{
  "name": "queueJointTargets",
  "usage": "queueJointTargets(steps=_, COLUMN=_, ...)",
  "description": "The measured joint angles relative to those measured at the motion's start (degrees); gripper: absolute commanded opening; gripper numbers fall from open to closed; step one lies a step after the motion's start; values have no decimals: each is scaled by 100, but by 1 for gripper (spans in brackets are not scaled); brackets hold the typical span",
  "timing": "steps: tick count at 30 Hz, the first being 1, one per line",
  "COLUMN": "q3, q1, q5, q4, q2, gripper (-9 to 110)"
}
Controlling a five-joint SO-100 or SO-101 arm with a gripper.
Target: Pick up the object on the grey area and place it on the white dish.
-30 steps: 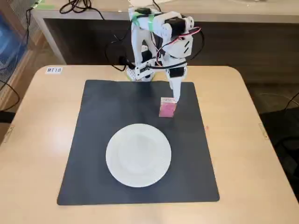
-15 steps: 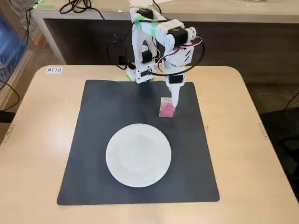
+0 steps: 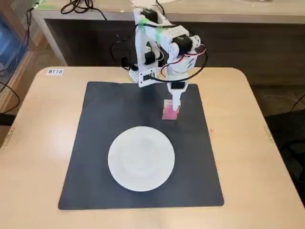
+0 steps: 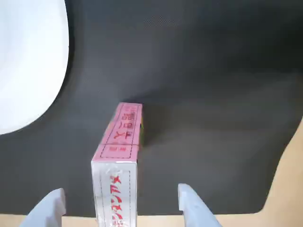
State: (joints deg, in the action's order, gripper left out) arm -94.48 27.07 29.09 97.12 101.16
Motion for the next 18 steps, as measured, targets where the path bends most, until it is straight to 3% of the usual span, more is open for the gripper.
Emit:
queueJointTargets(steps=7, q3=-18, q1=-44, q5=0, q4=-9, q2=-343, gripper=26)
queueJointTargets(steps=18, q3=-26, q1=-185, q5=-264, q4=-659, q2=-677, gripper=5)
